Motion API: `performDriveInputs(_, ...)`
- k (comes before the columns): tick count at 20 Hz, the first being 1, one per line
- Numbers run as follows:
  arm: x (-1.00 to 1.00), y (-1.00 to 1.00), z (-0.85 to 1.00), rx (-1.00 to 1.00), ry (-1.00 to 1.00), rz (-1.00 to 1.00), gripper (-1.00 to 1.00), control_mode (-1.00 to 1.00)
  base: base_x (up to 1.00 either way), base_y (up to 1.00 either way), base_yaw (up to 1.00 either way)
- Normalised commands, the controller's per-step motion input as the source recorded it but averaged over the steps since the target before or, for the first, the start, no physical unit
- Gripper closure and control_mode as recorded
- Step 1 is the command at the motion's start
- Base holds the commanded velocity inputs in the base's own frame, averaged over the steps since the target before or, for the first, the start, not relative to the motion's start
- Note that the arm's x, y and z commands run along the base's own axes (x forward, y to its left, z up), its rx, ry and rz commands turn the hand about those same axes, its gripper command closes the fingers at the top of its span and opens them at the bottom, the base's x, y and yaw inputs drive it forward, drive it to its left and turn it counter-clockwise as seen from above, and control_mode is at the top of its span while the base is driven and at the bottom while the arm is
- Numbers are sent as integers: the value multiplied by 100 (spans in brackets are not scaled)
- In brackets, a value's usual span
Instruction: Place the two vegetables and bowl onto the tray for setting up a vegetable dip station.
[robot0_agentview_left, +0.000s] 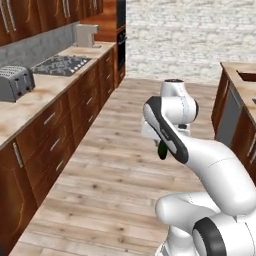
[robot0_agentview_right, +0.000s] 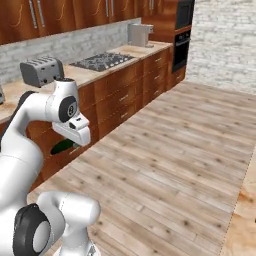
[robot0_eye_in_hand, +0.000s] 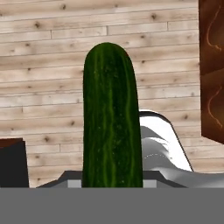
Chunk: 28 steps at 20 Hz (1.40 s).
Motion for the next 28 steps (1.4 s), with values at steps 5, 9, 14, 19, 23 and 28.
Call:
performDriveInputs(5, 0, 0, 0, 0, 0, 0, 100, 100, 59, 8, -32)
performDriveInputs(9, 0, 0, 0, 0, 0, 0, 100, 100, 58, 12, -35)
performDriveInputs(14, 0, 0, 0, 0, 0, 0, 100, 100, 55, 16, -42)
performDriveInputs(19, 0, 0, 0, 0, 0, 0, 100, 100, 57, 18, -41)
performDriveInputs(23, 0, 0, 0, 0, 0, 0, 100, 100, 60, 23, -36)
performDriveInputs(28, 0, 0, 0, 0, 0, 0, 100, 100, 63, 30, -31)
